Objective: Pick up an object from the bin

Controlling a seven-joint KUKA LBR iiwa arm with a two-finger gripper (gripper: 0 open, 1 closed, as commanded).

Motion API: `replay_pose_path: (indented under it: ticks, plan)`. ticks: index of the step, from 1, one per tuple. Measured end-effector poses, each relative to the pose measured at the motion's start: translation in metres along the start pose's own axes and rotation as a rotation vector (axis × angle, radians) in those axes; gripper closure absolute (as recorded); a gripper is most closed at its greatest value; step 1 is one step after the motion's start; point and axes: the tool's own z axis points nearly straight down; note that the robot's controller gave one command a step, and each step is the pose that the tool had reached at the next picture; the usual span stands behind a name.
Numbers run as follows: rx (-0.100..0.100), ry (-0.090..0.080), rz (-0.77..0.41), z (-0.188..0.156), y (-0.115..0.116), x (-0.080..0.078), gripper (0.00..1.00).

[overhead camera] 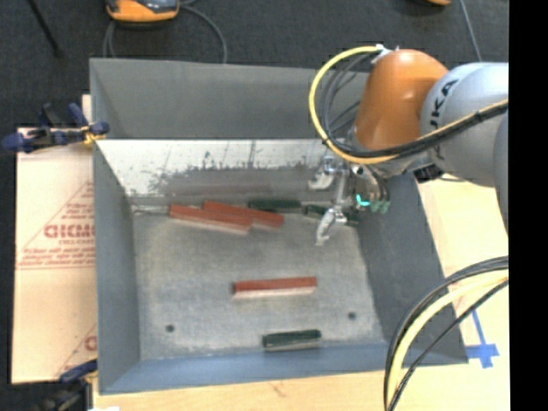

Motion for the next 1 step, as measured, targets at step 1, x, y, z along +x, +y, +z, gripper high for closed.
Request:
replay_pose_path:
  ticks: [1]
  plan:
    - [0.001, -0.008, -0.001, -0.0054, 0.0, -0.002, 0.0]
